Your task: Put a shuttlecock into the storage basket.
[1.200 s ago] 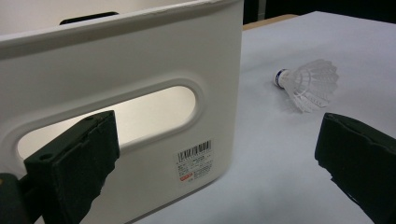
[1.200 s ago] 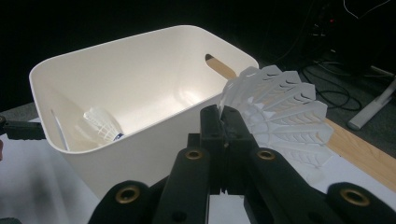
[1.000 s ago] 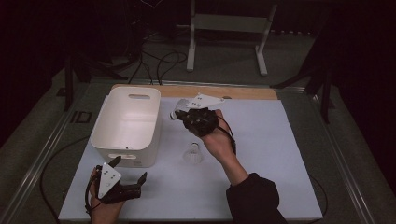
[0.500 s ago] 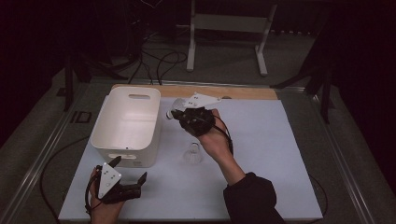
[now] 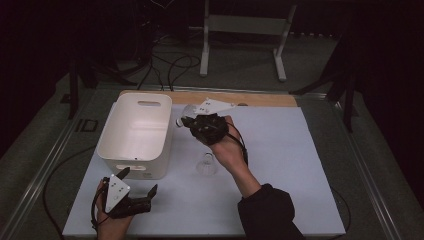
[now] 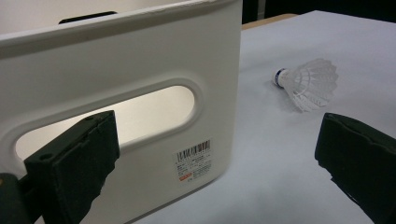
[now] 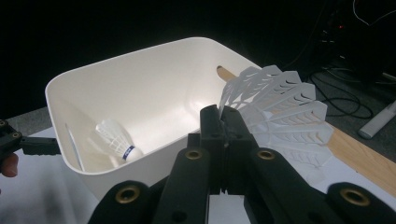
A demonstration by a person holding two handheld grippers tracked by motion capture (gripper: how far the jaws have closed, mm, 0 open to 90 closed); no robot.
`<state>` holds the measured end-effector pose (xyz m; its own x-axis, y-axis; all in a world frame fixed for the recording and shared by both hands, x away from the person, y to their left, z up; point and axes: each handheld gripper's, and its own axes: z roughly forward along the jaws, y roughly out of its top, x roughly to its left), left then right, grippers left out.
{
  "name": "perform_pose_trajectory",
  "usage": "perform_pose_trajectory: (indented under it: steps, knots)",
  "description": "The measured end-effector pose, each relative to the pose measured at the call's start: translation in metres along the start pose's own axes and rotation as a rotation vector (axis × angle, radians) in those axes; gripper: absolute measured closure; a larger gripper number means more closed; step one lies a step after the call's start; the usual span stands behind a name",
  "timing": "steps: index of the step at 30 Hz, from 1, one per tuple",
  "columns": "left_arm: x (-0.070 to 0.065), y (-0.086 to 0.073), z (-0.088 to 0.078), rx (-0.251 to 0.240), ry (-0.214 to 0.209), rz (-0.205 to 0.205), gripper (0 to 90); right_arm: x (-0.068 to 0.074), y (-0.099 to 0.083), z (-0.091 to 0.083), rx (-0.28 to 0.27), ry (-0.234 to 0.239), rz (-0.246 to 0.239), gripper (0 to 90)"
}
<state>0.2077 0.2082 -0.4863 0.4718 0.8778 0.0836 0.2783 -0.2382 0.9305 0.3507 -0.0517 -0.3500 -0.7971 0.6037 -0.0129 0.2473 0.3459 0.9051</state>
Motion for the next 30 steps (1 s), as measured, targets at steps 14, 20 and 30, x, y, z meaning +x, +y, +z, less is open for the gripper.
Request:
perform_pose_trajectory:
  steps: [14, 20, 30]
  knots:
    - [0.0004, 0.0001, -0.0005, -0.002, 0.0, 0.001, 0.5, 0.0037, 0.0049, 0.0041, -0.008, 0.006, -0.005, 89.3]
    - [0.0004, 0.0001, -0.0006, -0.002, -0.001, 0.001, 0.5, 0.0047, 0.0056, 0.0057, -0.009, 0.007, -0.001, 89.3]
    - [0.0005, 0.0001, -0.001, -0.005, -0.001, 0.0, 0.5, 0.0068, 0.0086, 0.0086, -0.016, 0.012, 0.002, 89.3]
